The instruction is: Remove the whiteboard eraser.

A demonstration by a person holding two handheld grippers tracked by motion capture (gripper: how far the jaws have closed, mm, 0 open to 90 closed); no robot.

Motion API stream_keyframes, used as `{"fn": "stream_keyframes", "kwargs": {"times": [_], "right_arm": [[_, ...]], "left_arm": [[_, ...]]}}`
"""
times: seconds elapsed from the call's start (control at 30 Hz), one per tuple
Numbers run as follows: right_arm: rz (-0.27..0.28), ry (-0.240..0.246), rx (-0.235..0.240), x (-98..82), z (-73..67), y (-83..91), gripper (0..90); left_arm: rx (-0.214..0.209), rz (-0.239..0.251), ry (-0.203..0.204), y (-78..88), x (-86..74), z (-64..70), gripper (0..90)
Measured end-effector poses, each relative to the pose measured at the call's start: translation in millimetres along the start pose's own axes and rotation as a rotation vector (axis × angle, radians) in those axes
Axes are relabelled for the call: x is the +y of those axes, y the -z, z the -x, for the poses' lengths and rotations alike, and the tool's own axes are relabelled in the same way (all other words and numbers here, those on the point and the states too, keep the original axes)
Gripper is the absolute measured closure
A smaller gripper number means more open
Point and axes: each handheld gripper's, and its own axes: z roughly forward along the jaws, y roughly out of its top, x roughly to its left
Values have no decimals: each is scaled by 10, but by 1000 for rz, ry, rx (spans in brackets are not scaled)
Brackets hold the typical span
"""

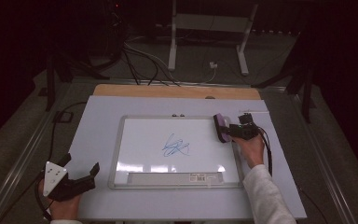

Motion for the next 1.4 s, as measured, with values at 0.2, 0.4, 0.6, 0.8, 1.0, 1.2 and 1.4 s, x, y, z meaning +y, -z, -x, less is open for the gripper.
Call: {"fn": "stream_keyframes", "kwargs": {"times": [0.2, 0.4, 0.6, 0.8, 1.0, 1.2, 1.4], "right_arm": [[-38, -22, 10, -38, 19, -86, 395], [-37, -27, 7, -37, 10, -93, 402], [-41, -25, 7, -36, 9, -95, 402], [-44, -17, 5, -37, 4, -95, 405], [-37, -16, -20, -36, -7, -82, 407], [8, -2, -25, 4, -47, 21, 409], [15, 15, -24, 14, -69, 76, 409]], "left_arm": [[-1, 0, -3, 1, 2, 5, 4], [-2, -2, -7, -2, 0, 10, 4], [0, -5, -7, -4, -1, 9, 4], [0, -9, -8, -12, -5, 8, 4], [2, -12, -4, -14, -10, 4, 4], [2, -15, -5, -20, -13, 0, 4], [2, -15, -7, -19, -12, 6, 4]]}}
